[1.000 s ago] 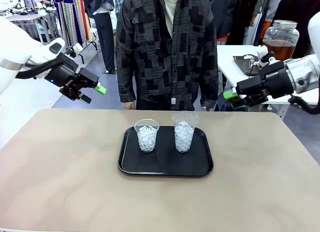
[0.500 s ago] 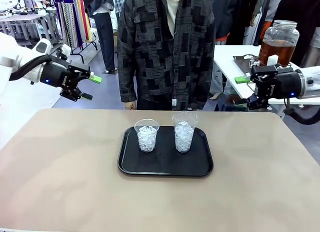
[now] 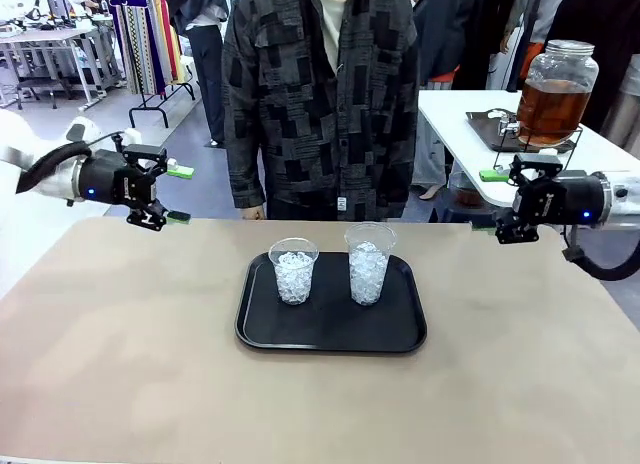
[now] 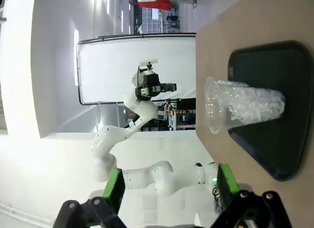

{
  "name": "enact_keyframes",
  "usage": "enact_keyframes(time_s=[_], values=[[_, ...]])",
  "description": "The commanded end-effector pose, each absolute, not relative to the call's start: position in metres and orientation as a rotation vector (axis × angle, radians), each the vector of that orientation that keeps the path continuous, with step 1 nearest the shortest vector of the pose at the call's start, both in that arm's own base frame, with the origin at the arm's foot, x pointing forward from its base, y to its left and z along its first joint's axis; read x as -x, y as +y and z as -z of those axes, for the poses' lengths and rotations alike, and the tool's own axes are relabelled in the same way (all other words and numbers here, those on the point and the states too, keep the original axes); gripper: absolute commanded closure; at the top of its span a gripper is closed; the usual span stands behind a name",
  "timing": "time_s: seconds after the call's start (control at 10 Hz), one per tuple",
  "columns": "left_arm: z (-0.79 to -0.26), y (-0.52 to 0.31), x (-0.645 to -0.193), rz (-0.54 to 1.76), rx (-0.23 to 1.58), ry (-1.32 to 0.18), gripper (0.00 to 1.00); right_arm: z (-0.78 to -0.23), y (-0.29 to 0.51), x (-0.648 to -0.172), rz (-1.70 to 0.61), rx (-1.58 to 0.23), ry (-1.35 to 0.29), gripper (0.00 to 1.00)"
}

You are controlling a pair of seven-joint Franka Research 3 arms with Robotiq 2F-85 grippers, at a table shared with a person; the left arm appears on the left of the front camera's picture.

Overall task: Pour the drink into the iced cup.
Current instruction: Pick up the iced cup indicated by the human and present it to them.

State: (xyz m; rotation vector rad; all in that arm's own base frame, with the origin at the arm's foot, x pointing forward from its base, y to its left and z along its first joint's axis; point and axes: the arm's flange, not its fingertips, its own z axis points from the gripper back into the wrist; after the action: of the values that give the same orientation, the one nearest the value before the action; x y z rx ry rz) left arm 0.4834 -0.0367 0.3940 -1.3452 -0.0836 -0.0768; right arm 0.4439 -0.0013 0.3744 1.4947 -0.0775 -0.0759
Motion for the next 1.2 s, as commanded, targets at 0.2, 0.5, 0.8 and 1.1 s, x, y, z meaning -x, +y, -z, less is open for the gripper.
enact_keyframes(time_s=[0.2, 0.5, 0.8, 1.1], values=[[-0.406, -0.041, -0.495, 0.066, 1.425, -0.001, 0.00, -0.369, 0.006, -0.475, 0.099, -1.516, -0.018, 0.00], [-0.408, -0.043, -0.504, 0.023, 1.417, 0.001, 0.00, -0.369, 0.007, -0.480, 0.094, -1.507, 0.013, 0.00], [-0.408, -0.041, -0.498, 0.060, 1.404, 0.003, 0.00, -0.364, 0.005, -0.475, 0.077, -1.494, -0.020, 0.00], [-0.408, -0.041, -0.498, 0.060, 1.404, 0.003, 0.00, -0.364, 0.005, -0.475, 0.077, -1.494, -0.020, 0.00]])
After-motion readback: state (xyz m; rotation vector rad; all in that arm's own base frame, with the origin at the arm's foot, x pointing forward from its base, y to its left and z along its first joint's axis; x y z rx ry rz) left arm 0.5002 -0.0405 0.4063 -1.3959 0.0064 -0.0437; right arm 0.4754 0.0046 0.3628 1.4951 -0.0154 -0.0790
